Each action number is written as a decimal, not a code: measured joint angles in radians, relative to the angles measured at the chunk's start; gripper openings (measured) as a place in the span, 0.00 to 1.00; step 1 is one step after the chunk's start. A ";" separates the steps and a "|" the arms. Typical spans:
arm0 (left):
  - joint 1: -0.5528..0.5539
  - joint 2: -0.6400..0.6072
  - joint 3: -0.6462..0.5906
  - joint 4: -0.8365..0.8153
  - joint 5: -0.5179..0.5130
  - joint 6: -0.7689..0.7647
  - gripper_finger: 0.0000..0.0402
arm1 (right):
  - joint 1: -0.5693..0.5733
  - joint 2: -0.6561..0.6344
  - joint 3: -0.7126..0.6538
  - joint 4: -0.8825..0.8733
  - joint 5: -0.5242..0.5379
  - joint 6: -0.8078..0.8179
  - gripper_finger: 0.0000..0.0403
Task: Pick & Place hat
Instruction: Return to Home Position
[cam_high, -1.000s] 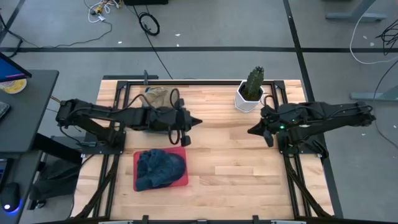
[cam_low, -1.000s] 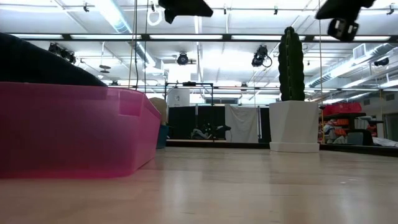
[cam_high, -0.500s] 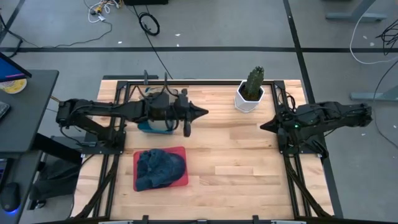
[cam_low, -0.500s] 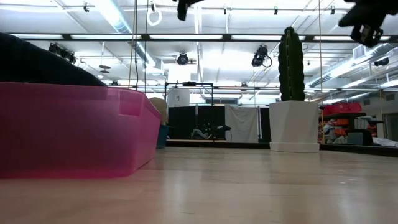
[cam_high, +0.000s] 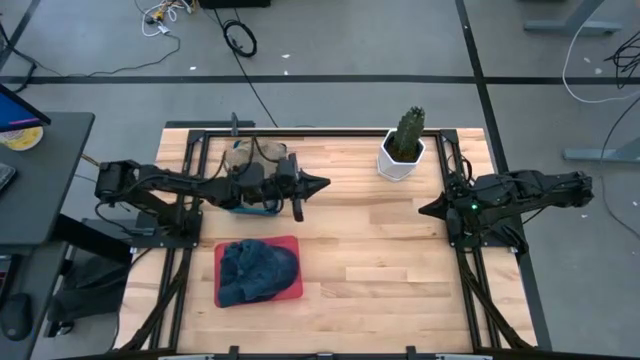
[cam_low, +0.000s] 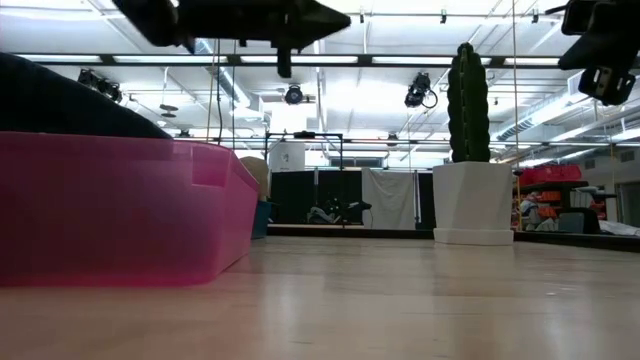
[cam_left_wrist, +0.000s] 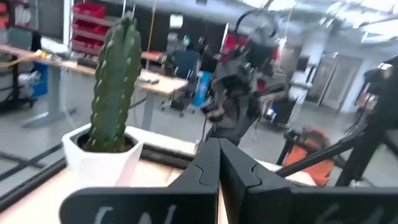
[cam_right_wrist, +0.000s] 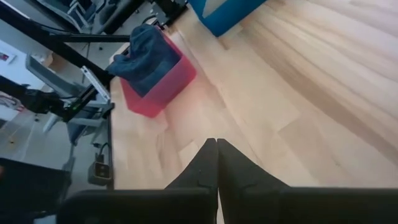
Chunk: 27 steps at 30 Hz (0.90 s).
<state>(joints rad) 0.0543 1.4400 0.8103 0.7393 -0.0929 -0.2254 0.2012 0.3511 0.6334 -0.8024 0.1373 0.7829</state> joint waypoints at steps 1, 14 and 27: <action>0.000 -0.009 -0.018 0.032 -0.002 -0.005 0.01 | 0.000 0.000 0.000 0.003 -0.007 0.006 0.00; 0.005 -0.271 -0.293 0.086 -0.040 -0.026 0.01 | 0.000 0.000 0.000 0.002 -0.033 0.135 0.00; -0.007 -0.582 -0.537 0.119 -0.052 -0.026 0.01 | 0.000 0.000 0.000 0.001 -0.029 0.139 0.04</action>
<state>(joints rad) 0.0470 0.8582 0.2735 0.8582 -0.1451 -0.2515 0.2008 0.3515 0.6334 -0.8018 0.1083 0.9220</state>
